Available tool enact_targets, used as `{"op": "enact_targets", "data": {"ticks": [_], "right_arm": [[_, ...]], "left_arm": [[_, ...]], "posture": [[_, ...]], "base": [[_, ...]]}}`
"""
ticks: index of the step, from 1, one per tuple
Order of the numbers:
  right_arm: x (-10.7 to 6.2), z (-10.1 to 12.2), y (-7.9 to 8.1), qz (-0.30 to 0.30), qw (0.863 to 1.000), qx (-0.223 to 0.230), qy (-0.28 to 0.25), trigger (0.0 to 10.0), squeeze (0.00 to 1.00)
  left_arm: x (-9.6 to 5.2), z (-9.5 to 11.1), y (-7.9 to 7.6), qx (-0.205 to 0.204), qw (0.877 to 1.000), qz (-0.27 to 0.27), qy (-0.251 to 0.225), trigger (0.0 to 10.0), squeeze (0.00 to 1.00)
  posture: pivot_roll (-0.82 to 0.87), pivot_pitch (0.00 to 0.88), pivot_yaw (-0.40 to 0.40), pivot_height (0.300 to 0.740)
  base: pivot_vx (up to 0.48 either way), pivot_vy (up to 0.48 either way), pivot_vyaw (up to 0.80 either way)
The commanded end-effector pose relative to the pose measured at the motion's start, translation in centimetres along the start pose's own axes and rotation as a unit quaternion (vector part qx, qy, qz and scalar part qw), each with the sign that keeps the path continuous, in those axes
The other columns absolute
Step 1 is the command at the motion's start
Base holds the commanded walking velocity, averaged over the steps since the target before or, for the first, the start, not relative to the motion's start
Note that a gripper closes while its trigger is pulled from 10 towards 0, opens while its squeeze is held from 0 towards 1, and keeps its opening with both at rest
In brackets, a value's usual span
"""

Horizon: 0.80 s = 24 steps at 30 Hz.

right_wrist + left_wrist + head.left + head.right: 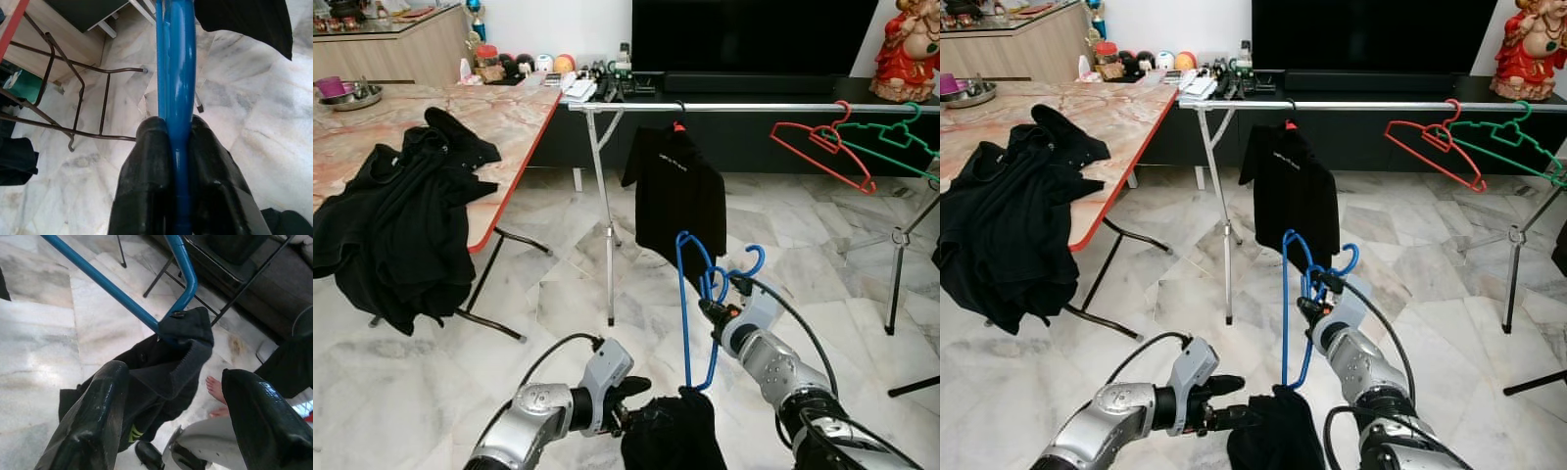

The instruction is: Hang hanger

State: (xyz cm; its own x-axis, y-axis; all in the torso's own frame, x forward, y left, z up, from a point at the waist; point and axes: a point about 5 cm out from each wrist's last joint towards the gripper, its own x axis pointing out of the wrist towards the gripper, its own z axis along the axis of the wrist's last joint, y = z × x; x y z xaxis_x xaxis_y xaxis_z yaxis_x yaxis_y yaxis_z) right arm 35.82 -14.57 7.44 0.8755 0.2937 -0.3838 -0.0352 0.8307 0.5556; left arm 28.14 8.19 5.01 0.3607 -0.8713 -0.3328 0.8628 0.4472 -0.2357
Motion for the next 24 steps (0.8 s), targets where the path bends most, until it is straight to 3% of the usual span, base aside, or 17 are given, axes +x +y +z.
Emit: {"op": "enact_targets", "data": {"ticks": [1, 11, 22, 23, 24], "right_arm": [[0.2, 1.5, 1.3, 0.023, 1.0, -0.004, -0.02, 10.0, 0.0], [0.2, 2.4, 2.5, 0.051, 0.998, -0.01, -0.025, 10.0, 0.0], [0.2, 1.7, 3.3, 0.07, 0.997, -0.016, -0.006, 10.0, 0.0], [0.2, 1.7, 3.3, 0.07, 0.997, -0.015, -0.005, 10.0, 0.0], [0.1, 1.7, 3.3, 0.07, 0.997, -0.015, -0.005, 10.0, 0.0]], "left_arm": [[0.0, -0.1, 0.2, 0.005, 1.0, 0.003, 0.003, 10.0, 0.0], [0.4, 0.1, 0.3, 0.007, 1.0, 0.003, -0.001, 10.0, 0.0], [0.6, 0.7, 0.3, 0.001, 1.0, -0.016, -0.018, 10.0, 0.0], [0.6, 0.8, 0.3, 0.001, 1.0, -0.019, -0.02, 7.7, 0.0], [0.7, 0.8, 0.2, 0.002, 0.999, -0.024, -0.021, 4.8, 0.0]], "posture": [[0.02, 0.06, -0.026, 0.74], [0.01, 0.052, -0.024, 0.74], [0.01, 0.039, -0.024, 0.74], [0.01, 0.038, -0.023, 0.74], [0.01, 0.037, -0.023, 0.74]], "base": [[0.0, 0.0, 0.0], [0.0, 0.0, 0.0], [0.0, 0.0, 0.0], [0.0, 0.0, 0.0], [0.0, 0.0, 0.0]]}}
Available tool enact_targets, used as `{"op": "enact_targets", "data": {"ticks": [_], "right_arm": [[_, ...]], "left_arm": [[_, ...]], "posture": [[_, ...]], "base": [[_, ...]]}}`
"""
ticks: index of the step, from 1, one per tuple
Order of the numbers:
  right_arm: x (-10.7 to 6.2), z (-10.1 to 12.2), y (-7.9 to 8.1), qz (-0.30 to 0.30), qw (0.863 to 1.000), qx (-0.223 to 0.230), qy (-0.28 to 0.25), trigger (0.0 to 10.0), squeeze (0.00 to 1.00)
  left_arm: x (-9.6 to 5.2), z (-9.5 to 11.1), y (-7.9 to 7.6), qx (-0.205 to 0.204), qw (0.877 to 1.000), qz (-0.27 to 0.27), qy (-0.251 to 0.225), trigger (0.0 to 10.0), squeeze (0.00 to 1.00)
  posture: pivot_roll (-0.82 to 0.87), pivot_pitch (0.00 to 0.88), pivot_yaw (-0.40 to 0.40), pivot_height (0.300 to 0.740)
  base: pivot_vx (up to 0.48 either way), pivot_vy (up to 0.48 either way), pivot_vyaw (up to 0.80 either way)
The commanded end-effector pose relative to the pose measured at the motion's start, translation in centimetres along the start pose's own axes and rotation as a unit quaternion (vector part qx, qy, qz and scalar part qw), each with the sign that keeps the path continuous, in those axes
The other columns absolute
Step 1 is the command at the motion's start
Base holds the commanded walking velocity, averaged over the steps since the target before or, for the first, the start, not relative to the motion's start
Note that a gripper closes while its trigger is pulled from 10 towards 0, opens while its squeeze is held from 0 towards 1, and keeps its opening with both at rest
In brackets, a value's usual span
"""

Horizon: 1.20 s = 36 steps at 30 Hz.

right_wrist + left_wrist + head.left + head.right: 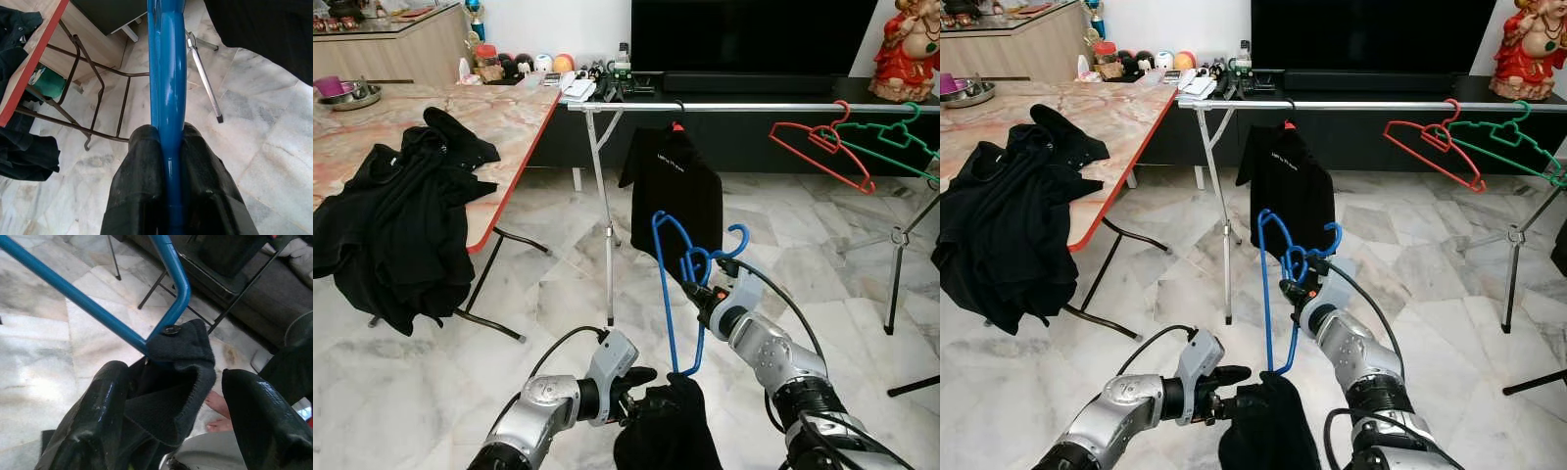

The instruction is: Hang hanger

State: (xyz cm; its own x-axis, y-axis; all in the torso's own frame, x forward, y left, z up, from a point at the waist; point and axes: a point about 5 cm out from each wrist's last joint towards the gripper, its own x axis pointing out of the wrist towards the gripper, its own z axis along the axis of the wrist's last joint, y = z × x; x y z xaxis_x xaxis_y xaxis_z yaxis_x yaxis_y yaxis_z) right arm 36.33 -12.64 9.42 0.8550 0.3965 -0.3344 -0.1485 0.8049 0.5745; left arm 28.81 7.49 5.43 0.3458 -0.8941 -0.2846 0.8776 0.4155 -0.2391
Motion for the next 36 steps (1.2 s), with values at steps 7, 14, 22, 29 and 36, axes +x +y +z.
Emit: {"op": "enact_targets", "data": {"ticks": [7, 14, 22, 29, 36], "right_arm": [[-0.14, 1.05, 0.63, 0.012, 1.0, 0.001, -0.016, 10.0, 0.0], [-0.25, 1.27, 0.47, 0.008, 1.0, 0.002, -0.018, 10.0, 0.0], [-0.18, 1.36, 0.69, 0.009, 1.0, 0.003, -0.02, 10.0, 0.0], [-0.24, 1.58, 0.55, 0.005, 1.0, 0.006, -0.022, 10.0, 0.0], [-0.17, 1.79, 0.65, 0.004, 1.0, 0.008, -0.027, 10.0, 0.0]], "left_arm": [[0.46, -0.02, -0.42, -0.001, 1.0, -0.023, 0.003, 0.0, 0.0], [0.37, -0.25, -0.56, 0.001, 0.999, -0.034, 0.014, 0.0, 0.0], [0.42, -0.12, -0.56, 0.002, 0.999, -0.037, 0.011, 0.0, 0.0], [0.33, -0.11, -0.57, 0.002, 0.999, -0.042, 0.014, 0.0, 0.0], [0.19, -0.15, -0.58, 0.003, 0.999, -0.049, 0.019, 0.0, 0.0]], "posture": [[0.01, 0.03, -0.022, 0.74], [0.01, 0.025, -0.023, 0.74], [0.01, 0.027, -0.025, 0.74], [0.01, 0.032, -0.025, 0.74], [0.01, 0.038, -0.025, 0.74]], "base": [[0.0, 0.0, 0.0], [0.0, 0.0, 0.0], [0.0, 0.0, 0.0], [0.0, 0.0, 0.0], [0.0, 0.0, 0.0]]}}
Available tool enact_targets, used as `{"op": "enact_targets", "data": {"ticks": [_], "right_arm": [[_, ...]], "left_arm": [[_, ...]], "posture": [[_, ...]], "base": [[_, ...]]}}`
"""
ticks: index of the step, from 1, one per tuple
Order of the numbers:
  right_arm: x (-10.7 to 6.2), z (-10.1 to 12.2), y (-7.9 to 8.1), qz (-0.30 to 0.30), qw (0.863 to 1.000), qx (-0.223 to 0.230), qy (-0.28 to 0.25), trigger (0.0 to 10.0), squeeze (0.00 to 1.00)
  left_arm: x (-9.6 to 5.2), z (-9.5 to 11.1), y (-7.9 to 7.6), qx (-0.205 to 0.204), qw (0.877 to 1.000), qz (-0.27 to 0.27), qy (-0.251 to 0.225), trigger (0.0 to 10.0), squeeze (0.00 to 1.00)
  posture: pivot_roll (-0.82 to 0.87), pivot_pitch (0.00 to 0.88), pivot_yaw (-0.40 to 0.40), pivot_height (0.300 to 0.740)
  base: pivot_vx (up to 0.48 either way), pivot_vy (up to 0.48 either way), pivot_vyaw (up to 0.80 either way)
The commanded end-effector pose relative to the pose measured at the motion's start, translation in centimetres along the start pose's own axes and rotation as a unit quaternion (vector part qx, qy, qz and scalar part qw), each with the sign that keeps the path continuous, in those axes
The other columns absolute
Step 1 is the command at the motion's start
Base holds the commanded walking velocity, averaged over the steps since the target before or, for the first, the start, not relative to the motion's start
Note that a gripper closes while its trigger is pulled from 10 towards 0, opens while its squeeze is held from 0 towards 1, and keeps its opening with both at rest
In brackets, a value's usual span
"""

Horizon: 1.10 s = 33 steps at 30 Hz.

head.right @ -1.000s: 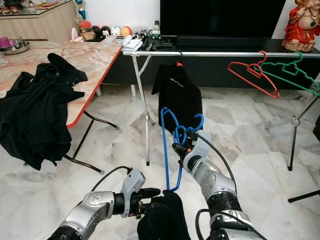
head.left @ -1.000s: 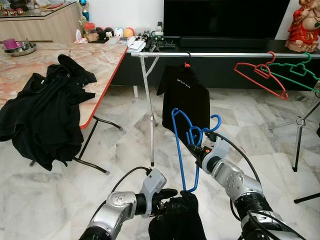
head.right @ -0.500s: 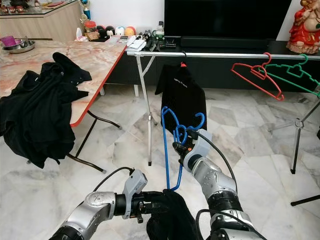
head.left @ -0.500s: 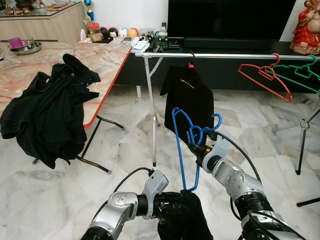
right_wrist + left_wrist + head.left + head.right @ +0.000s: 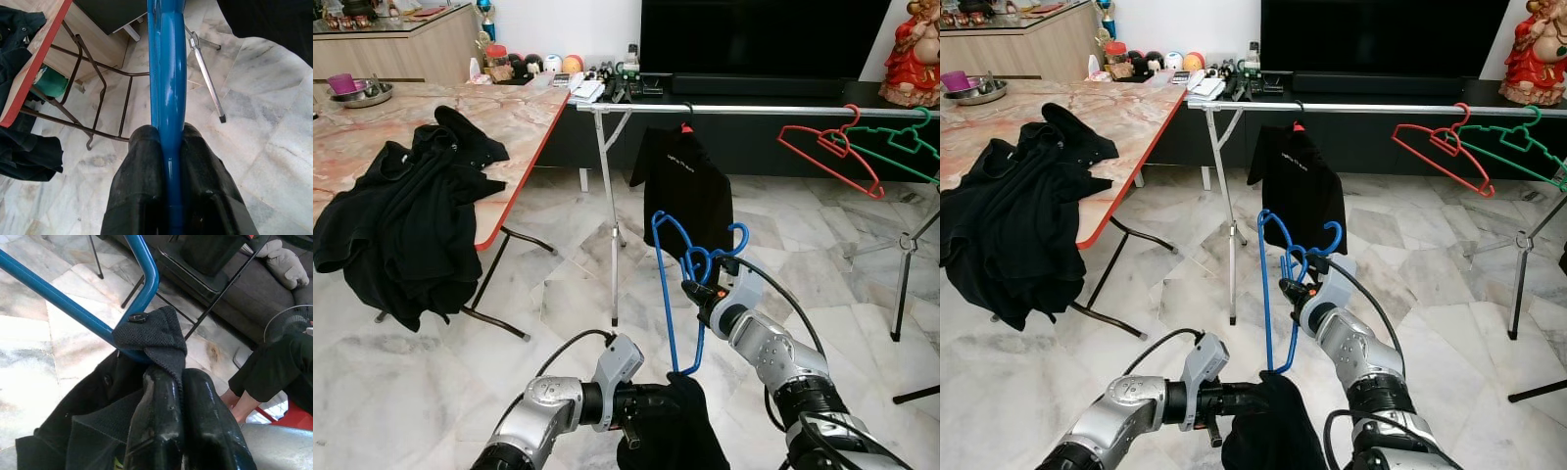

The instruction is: Hang hanger

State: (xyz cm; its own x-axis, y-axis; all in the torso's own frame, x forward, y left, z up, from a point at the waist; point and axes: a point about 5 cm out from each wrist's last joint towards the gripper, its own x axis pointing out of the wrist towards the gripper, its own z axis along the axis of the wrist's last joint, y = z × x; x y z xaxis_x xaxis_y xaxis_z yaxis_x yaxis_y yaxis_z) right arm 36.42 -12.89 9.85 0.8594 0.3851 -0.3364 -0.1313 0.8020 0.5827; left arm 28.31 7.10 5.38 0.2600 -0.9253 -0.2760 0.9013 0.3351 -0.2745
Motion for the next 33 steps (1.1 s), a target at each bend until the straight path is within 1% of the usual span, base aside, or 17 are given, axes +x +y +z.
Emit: {"op": "enact_targets", "data": {"ticks": [1, 4, 10, 11, 13, 15, 16, 17, 18, 21, 25, 27, 30, 31, 32, 33], "right_arm": [[0.0, 1.3, 0.6, 0.009, 1.0, 0.001, -0.024, 10.0, 0.0], [0.0, 1.4, 0.7, 0.009, 1.0, 0.001, -0.025, 10.0, 0.0], [0.0, 1.2, 0.5, 0.006, 1.0, -0.002, -0.022, 10.0, 0.0], [0.0, 0.9, 0.2, 0.001, 1.0, -0.011, -0.017, 10.0, 0.0], [0.0, 0.8, 0.1, -0.003, 1.0, -0.017, -0.013, 10.0, 0.0], [-0.1, 0.3, -0.5, -0.017, 0.999, -0.048, -0.002, 10.0, 0.0], [-0.2, -0.5, -1.1, -0.03, 0.998, -0.058, 0.011, 10.0, 0.0], [-0.2, -0.5, -1.1, -0.03, 0.998, -0.058, 0.011, 10.0, 0.0], [-0.4, -1.2, -1.7, -0.041, 0.997, -0.057, 0.02, 10.0, 0.0], [-0.4, -1.5, -2.0, -0.047, 0.997, -0.061, 0.025, 10.0, 0.0], [-0.9, -3.6, -3.4, -0.076, 0.992, -0.084, 0.058, 10.0, 0.0], [-0.9, -3.8, -3.6, -0.082, 0.992, -0.081, 0.056, 10.0, 0.0], [-0.9, -3.5, -3.5, -0.081, 0.993, -0.074, 0.044, 10.0, 0.0], [-0.8, -2.9, -3.3, -0.078, 0.993, -0.077, 0.036, 10.0, 0.0], [-0.8, -2.7, -3.3, -0.077, 0.993, -0.078, 0.034, 10.0, 0.0], [-0.7, -2.5, -3.2, -0.076, 0.994, -0.079, 0.029, 10.0, 0.0]], "left_arm": [[0.0, 0.0, 0.0, 0.008, 1.0, -0.004, 0.012, 0.0, 0.0], [0.0, 0.1, 0.0, 0.01, 1.0, -0.003, 0.012, 0.0, 0.0], [0.0, 0.7, 0.3, 0.007, 1.0, 0.005, -0.007, 0.0, 0.0], [-0.1, 1.2, 0.4, 0.006, 1.0, 0.008, -0.02, 0.0, 0.0], [-0.1, 1.3, 0.4, 0.005, 1.0, 0.008, -0.022, 0.0, 0.0], [-0.1, 1.9, 0.5, 0.004, 0.999, 0.008, -0.035, 0.0, 0.0], [-0.2, 2.5, 0.4, 0.005, 0.999, 0.004, -0.048, 0.0, 0.0], [-0.2, 2.5, 0.4, 0.005, 0.999, 0.004, -0.048, 0.0, 0.0], [-0.2, 2.9, 0.4, 0.005, 0.998, 0.001, -0.057, 0.0, 0.0], [-0.2, 3.0, 0.3, 0.004, 0.998, -0.001, -0.06, 0.0, 0.0], [0.0, 3.6, -0.1, 0.008, 0.997, -0.014, -0.071, 0.0, 0.0], [0.0, 3.6, -0.2, 0.008, 0.997, -0.017, -0.07, 0.0, 0.0], [-0.1, 3.5, -0.2, 0.011, 0.998, -0.012, -0.066, 0.0, 0.0], [-0.4, 2.9, 0.0, 0.025, 0.999, 0.0, -0.047, 0.0, 0.0], [-0.4, 2.8, 0.1, 0.029, 0.999, 0.003, -0.042, 0.0, 0.0], [-0.5, 2.6, 0.2, 0.03, 0.999, 0.007, -0.036, 1.5, 0.0]], "posture": [[0.01, 0.038, -0.026, 0.74], [0.01, 0.04, -0.026, 0.74], [0.01, 0.042, -0.026, 0.74], [0.01, 0.043, -0.027, 0.74], [0.01, 0.043, -0.027, 0.74], [0.02, 0.045, -0.028, 0.74], [0.02, 0.046, -0.029, 0.74], [0.02, 0.046, -0.029, 0.74], [0.02, 0.047, -0.029, 0.74], [0.02, 0.048, -0.028, 0.74], [0.02, 0.051, -0.029, 0.74], [0.03, 0.053, -0.028, 0.74], [0.02, 0.054, -0.026, 0.74], [0.02, 0.054, -0.024, 0.74], [0.02, 0.054, -0.024, 0.74], [0.02, 0.055, -0.024, 0.74]], "base": [[0.0, 0.0, 0.0], [0.0, 0.0, 0.0], [0.0, 0.0, 0.0], [0.0, 0.0, 0.0], [0.0, 0.0, 0.0], [0.0, 0.0, 0.0], [0.0, 0.0, 0.0], [0.0, 0.0, 0.0], [0.0, 0.0, 0.0], [0.0, 0.0, 0.0], [0.0, 0.0, 0.0], [0.0, 0.0, 0.0], [0.0, 0.0, 0.0], [0.0, 0.0, 0.0], [0.0, 0.0, 0.0], [0.0, 0.0, 0.0]]}}
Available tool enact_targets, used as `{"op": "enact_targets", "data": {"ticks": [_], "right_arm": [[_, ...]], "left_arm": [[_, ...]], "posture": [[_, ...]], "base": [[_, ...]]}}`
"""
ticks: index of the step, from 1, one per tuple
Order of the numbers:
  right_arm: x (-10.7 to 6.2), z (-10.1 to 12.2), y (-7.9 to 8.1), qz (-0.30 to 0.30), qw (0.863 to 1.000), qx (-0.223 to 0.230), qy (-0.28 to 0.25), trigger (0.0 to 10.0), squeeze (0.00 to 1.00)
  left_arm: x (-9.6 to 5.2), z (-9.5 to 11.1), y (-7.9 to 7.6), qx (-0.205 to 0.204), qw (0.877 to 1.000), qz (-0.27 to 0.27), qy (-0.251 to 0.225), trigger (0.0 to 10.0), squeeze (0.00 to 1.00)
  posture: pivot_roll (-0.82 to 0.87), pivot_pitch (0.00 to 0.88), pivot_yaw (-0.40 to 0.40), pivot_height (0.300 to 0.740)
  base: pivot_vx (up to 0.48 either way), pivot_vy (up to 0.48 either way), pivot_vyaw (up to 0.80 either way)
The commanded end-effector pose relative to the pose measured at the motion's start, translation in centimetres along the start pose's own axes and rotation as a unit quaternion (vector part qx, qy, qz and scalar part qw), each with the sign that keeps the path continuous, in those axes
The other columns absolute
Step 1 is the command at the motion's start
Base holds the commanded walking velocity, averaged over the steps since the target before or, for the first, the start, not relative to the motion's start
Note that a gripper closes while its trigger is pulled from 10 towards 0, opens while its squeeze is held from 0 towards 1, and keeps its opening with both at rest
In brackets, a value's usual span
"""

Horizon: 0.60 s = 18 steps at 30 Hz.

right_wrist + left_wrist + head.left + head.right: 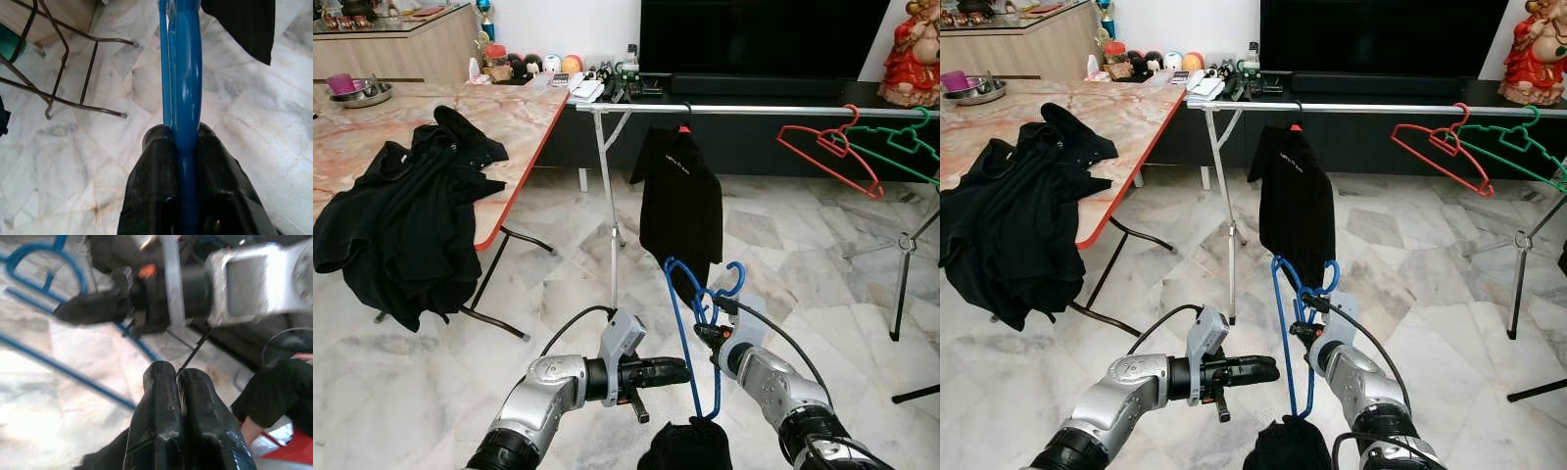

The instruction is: Hang hanger

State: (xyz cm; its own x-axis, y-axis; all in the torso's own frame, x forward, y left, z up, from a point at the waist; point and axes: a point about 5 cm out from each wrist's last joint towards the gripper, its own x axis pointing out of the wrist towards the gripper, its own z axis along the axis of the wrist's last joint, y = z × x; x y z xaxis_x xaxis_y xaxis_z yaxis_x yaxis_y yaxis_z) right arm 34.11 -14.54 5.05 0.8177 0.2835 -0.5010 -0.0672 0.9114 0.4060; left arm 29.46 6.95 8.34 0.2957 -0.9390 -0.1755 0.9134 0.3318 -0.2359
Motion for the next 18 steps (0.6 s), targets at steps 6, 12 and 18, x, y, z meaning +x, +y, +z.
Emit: {"op": "enact_targets", "data": {"ticks": [6, 12, 18], "right_arm": [[0.0, 3.4, 1.1, 0.019, 0.998, -0.004, -0.055, 10.0, 0.0], [-0.5, 5.4, 2.6, 0.06, 0.995, -0.023, -0.077, 10.0, 0.0], [-0.9, 5.9, 2.9, 0.072, 0.994, -0.036, -0.079, 10.0, 0.0]], "left_arm": [[-0.8, -1.0, 0.1, 0.0, 1.0, 0.013, 0.023, 10.0, 0.91], [-1.3, -1.8, 0.2, -0.003, 0.999, 0.023, 0.027, 10.0, 1.0], [-1.5, -2.0, 0.1, -0.004, 0.999, 0.023, 0.03, 10.0, 1.0]], "posture": [[0.02, 0.055, -0.025, 0.74], [0.01, 0.056, -0.027, 0.74], [0.01, 0.053, -0.031, 0.74]], "base": [[0.0, 0.0, 0.0], [0.0, 0.0, 0.0], [0.0, 0.0, 0.0]]}}
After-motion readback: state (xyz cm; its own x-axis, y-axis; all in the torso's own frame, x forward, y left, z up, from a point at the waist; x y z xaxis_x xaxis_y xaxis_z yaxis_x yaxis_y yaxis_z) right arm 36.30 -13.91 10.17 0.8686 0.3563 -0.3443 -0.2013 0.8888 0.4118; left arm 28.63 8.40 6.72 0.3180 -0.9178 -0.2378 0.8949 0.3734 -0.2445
